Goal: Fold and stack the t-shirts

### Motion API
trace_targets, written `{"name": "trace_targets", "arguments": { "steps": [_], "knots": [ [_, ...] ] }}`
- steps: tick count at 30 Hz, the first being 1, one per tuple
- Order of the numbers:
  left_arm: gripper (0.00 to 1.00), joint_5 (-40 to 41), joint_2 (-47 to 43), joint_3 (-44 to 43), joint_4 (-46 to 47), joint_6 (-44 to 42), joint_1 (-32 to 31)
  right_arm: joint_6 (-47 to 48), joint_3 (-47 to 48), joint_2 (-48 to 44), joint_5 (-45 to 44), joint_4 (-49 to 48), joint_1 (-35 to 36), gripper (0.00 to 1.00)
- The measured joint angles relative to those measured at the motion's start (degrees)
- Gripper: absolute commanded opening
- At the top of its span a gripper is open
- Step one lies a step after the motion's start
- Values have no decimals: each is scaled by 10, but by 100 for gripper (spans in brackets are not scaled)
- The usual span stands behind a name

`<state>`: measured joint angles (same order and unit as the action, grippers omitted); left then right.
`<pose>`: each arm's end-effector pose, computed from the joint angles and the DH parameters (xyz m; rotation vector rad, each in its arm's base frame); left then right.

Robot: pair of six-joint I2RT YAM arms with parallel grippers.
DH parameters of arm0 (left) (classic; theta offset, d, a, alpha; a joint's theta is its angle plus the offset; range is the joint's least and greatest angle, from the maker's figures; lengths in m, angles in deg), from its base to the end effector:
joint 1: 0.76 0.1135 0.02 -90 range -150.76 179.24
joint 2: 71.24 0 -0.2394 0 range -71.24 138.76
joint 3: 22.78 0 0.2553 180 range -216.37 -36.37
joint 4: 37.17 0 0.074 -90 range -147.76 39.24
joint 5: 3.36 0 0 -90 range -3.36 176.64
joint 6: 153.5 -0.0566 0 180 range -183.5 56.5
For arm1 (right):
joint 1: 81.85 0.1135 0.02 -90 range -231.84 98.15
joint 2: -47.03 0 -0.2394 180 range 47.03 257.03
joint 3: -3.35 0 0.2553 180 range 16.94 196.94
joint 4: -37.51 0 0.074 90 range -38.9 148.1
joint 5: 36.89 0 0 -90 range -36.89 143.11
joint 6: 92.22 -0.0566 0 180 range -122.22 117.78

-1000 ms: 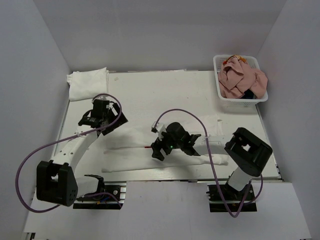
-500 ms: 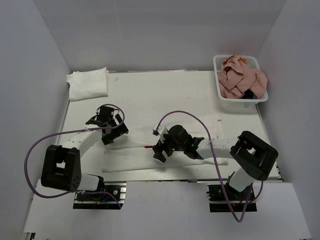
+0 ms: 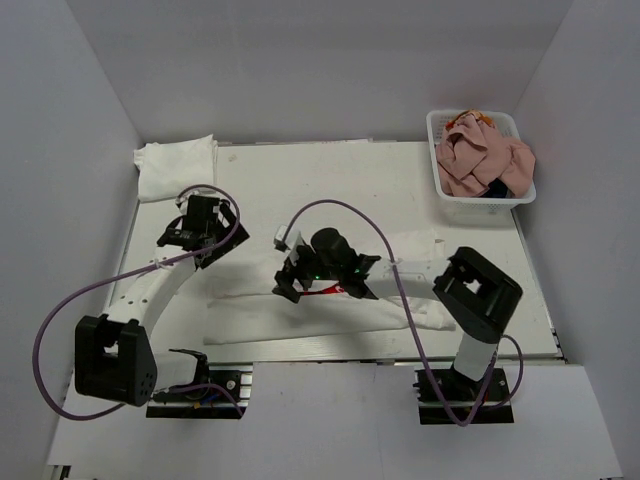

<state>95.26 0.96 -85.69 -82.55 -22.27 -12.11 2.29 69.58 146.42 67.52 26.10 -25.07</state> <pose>0.2702 -0.0456 0.1942 -0.7077 2.4177 -0.1851 0.2032 0.3360 0.1623 -1.1826 1.6555 0.8352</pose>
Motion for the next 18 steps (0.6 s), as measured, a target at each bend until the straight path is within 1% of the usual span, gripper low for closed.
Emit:
{"name": "trace_targets", "arguments": {
  "steps": [4, 7, 10, 13, 18],
  "knots": [
    [99, 32, -14, -47, -24, 23, 0, 6, 93, 87, 24, -5, 4, 90],
    [99, 59, -24, -54, -44, 36, 0, 6, 141, 145, 40, 3, 7, 90],
    [99, 77, -30, -54, -62, 43, 0, 4, 185, 189, 53, 31, 13, 90],
    [99, 88, -35, -54, -71, 47, 0, 4, 216, 213, 66, 59, 22, 90],
    [99, 94, -38, -54, -75, 50, 0, 4, 221, 216, 96, 80, 44, 90]
  ]
}}
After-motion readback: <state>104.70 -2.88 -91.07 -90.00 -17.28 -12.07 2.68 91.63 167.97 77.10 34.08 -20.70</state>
